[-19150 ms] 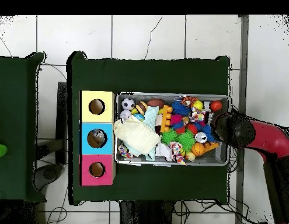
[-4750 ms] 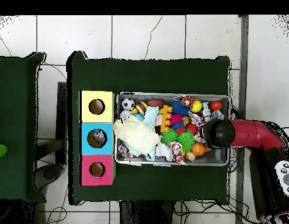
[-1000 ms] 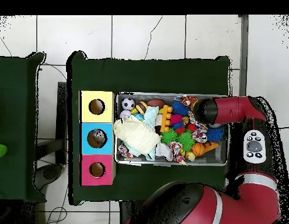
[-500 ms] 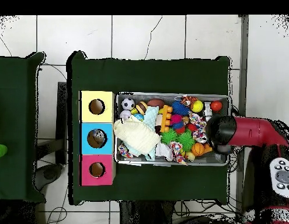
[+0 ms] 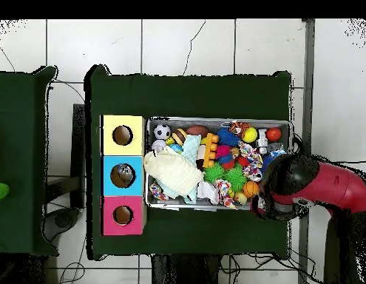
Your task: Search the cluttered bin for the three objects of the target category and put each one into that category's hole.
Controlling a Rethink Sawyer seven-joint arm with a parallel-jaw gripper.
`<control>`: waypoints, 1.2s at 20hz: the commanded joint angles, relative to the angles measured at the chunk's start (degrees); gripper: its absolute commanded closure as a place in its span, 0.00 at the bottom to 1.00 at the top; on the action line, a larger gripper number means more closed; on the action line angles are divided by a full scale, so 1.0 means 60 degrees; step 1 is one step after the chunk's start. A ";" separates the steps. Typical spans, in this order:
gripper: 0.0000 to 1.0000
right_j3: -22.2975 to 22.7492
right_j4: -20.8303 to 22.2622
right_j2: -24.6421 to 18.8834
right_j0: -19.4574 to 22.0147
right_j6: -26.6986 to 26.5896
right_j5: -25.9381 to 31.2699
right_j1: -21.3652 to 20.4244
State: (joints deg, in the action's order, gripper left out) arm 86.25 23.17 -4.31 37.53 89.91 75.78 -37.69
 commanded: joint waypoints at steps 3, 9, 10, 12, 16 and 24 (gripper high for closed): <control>1.00 0.1656 -0.1436 -0.3115 0.1376 -0.2214 -0.4994 -0.0632; 0.00 0.1071 -0.0281 -0.4352 0.2554 -0.3137 -0.6363 -0.0501; 0.00 0.0961 -0.0152 -0.4441 0.2635 -0.3224 -0.6586 -0.0418; 0.00 0.0692 0.0087 -0.4679 0.2856 -0.3397 -0.6919 -0.0194; 0.00 0.0037 0.0588 -0.5125 0.3182 -0.3695 -0.7030 0.0201; 0.00 0.0011 0.0625 -0.4961 0.3042 -0.2588 -0.6066 0.1264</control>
State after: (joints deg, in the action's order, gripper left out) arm 86.27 23.63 -28.92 57.03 88.97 31.80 -36.72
